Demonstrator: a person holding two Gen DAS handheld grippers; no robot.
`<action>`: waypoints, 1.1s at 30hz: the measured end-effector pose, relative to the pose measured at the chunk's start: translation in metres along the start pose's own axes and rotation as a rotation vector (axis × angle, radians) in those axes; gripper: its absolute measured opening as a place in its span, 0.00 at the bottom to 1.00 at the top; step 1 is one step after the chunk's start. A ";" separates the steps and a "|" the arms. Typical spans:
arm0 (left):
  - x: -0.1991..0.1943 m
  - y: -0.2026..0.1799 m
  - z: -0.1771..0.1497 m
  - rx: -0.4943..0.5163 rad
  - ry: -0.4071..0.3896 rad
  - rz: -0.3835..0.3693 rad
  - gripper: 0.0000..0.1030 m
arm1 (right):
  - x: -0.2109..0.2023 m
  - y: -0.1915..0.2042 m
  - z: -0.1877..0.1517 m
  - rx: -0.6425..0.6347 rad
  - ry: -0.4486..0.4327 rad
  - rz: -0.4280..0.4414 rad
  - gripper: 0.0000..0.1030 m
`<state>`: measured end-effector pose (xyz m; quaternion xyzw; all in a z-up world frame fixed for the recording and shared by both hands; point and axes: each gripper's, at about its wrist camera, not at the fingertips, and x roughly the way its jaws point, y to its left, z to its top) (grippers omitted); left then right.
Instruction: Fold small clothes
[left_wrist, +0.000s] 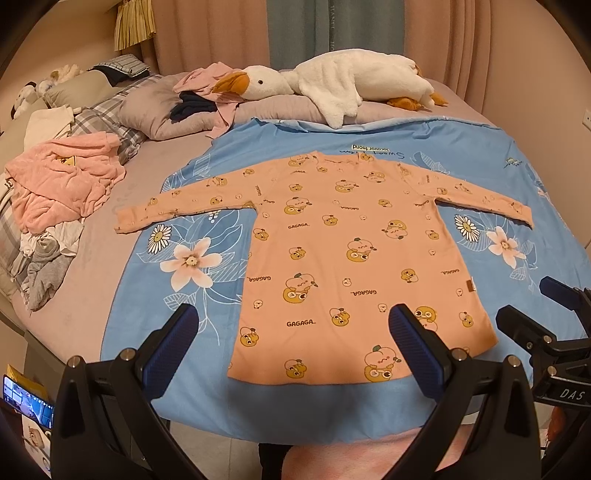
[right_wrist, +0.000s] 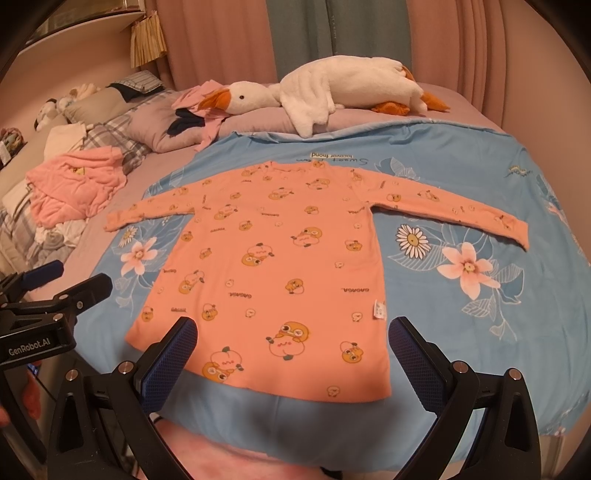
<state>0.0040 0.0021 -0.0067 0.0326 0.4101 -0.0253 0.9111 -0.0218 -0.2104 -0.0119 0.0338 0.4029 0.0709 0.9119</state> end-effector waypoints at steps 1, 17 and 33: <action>0.000 0.000 0.000 0.000 0.000 0.001 1.00 | 0.000 0.000 0.000 0.000 0.001 0.000 0.99; 0.007 -0.002 -0.002 0.003 0.012 0.000 1.00 | 0.002 0.000 0.000 -0.001 0.005 0.002 0.99; 0.013 -0.003 -0.001 0.003 0.023 0.000 1.00 | 0.007 0.000 -0.002 0.000 0.011 0.001 0.99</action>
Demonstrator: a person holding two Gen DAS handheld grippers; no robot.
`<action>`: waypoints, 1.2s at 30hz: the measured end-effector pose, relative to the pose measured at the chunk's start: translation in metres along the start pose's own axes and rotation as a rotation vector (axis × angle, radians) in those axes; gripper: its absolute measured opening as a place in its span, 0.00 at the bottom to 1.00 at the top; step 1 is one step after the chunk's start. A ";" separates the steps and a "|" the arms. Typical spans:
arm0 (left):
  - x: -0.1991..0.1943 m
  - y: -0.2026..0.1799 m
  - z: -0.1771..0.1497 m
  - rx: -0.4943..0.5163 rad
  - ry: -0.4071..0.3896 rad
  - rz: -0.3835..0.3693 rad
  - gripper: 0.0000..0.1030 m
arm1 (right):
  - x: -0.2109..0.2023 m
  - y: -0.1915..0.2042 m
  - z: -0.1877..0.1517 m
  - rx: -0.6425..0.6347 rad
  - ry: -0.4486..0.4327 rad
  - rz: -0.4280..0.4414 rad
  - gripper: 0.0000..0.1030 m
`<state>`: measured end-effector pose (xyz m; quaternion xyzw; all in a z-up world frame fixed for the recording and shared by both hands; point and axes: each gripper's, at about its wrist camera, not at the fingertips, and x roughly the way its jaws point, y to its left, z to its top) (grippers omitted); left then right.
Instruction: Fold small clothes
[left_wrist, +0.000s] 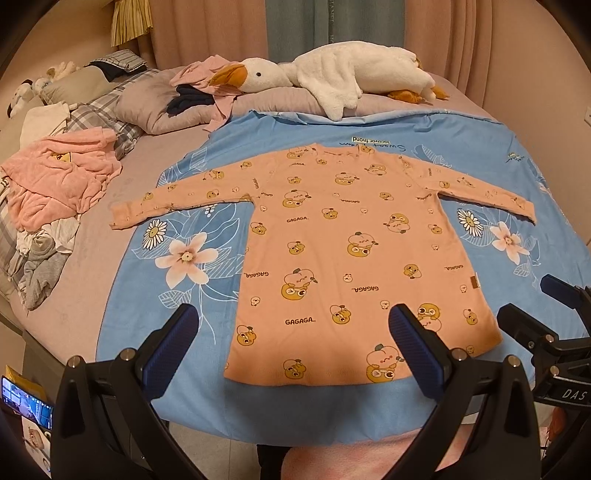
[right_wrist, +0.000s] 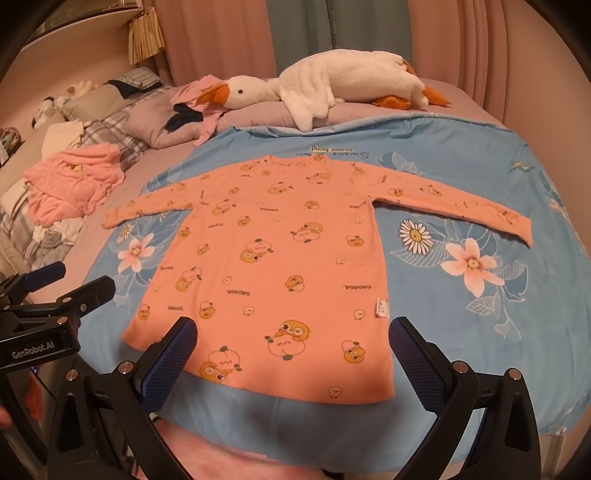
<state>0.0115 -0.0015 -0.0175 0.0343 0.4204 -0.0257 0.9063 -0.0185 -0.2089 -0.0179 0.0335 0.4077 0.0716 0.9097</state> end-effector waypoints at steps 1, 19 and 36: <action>0.000 0.000 0.000 0.000 0.000 0.000 1.00 | 0.000 0.000 0.000 0.000 0.000 -0.001 0.99; 0.027 0.009 0.004 -0.056 0.050 -0.043 1.00 | 0.026 -0.020 0.001 0.064 0.041 0.040 0.99; 0.116 0.012 0.041 -0.180 0.148 -0.310 1.00 | 0.066 -0.306 -0.038 0.949 -0.115 0.102 0.99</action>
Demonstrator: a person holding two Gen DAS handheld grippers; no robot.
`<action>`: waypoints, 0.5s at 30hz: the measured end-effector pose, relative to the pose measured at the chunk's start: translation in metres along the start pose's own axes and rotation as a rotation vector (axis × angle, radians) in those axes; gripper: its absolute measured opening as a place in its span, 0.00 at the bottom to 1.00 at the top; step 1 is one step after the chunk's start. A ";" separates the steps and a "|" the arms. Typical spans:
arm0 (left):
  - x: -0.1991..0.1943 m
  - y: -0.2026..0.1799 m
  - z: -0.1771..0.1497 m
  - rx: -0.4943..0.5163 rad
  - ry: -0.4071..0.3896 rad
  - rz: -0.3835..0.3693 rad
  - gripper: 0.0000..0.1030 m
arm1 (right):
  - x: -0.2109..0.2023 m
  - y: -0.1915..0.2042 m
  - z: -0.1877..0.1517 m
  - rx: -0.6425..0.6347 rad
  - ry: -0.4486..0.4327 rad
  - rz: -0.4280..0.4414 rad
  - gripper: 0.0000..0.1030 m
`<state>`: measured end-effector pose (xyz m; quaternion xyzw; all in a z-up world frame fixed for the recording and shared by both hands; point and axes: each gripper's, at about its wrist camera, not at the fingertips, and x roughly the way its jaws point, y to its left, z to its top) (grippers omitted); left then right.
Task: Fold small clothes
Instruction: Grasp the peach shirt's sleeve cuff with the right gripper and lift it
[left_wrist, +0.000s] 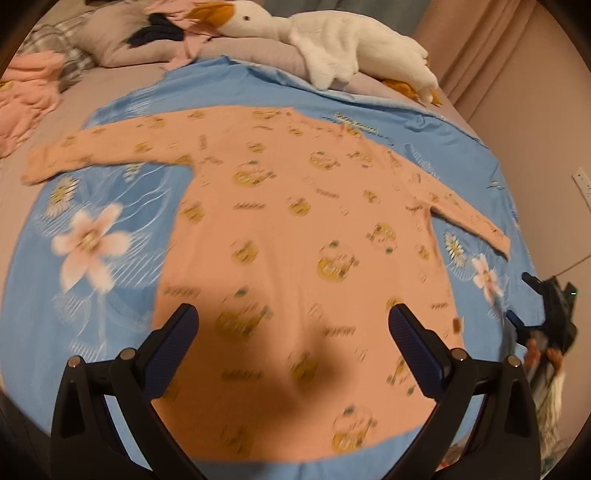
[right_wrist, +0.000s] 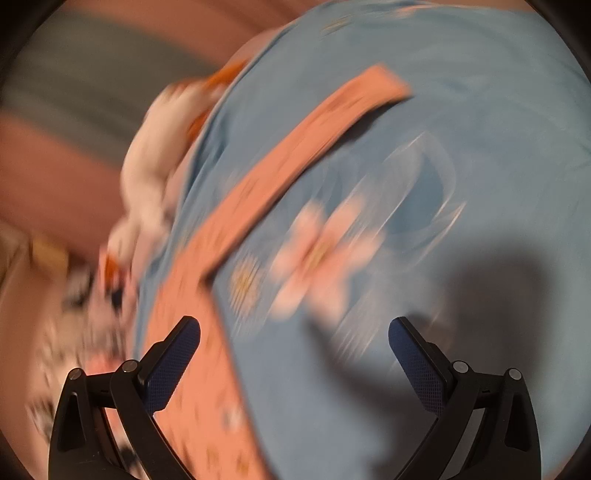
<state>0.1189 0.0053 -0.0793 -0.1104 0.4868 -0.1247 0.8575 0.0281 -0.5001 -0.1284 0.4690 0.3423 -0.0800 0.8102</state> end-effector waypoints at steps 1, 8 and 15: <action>0.006 -0.001 0.007 -0.004 0.000 -0.018 1.00 | 0.003 -0.010 0.014 0.042 -0.024 -0.010 0.99; 0.051 0.003 0.052 -0.021 0.010 0.028 1.00 | 0.024 -0.028 0.064 0.158 -0.126 0.032 0.84; 0.079 0.014 0.080 -0.066 0.007 0.047 1.00 | 0.057 -0.035 0.102 0.251 -0.134 0.054 0.53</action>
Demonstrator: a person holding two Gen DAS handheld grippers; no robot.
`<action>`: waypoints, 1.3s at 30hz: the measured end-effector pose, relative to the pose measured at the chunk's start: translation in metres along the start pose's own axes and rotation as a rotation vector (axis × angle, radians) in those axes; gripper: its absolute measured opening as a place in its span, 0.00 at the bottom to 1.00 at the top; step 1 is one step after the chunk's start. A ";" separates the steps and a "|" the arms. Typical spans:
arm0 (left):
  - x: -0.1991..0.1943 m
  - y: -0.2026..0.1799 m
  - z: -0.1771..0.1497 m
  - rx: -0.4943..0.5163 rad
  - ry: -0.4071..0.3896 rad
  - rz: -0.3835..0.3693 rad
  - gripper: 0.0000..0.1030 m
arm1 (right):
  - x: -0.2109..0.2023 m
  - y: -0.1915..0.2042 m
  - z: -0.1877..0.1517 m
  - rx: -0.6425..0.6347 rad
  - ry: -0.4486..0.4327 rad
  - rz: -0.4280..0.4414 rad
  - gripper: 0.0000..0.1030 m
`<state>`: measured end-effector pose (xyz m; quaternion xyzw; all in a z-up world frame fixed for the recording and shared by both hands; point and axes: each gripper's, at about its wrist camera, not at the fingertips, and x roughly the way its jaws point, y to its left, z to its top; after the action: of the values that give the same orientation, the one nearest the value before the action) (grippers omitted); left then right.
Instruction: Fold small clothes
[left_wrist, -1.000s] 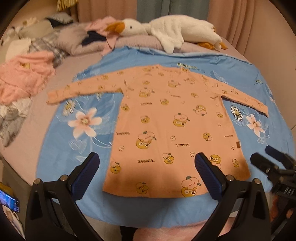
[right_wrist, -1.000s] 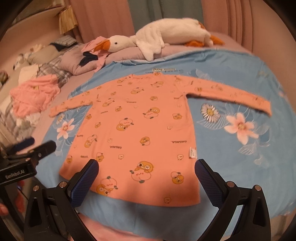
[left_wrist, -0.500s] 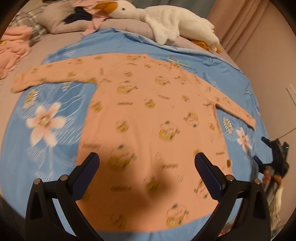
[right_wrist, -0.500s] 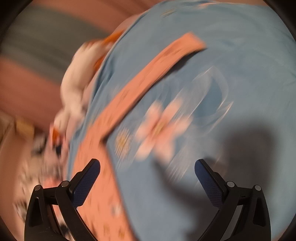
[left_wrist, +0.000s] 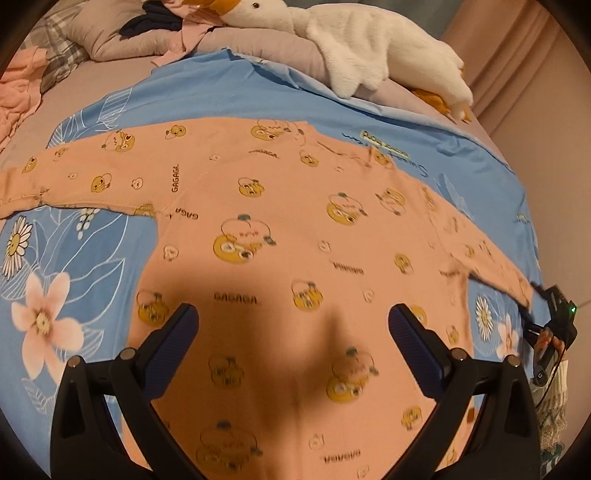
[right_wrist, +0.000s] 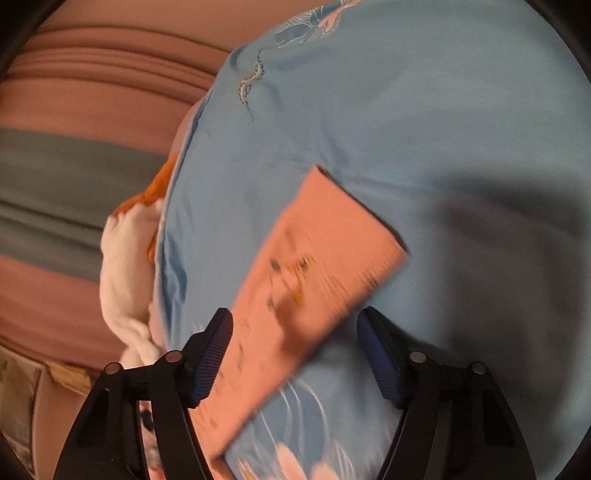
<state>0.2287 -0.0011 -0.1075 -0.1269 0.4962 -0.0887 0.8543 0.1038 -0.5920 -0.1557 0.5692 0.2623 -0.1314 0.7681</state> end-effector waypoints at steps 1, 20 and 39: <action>0.002 0.004 0.004 -0.011 -0.001 0.002 1.00 | 0.004 -0.002 0.004 0.002 0.001 -0.014 0.44; -0.052 0.113 0.009 -0.144 -0.094 0.044 1.00 | 0.003 0.287 -0.209 -1.110 0.016 -0.021 0.05; -0.064 0.193 -0.008 -0.241 -0.069 0.085 1.00 | 0.167 0.318 -0.530 -1.898 0.075 -0.234 0.04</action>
<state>0.1949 0.1997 -0.1172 -0.2103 0.4785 0.0123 0.8525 0.2670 0.0248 -0.1057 -0.3170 0.3391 0.0786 0.8822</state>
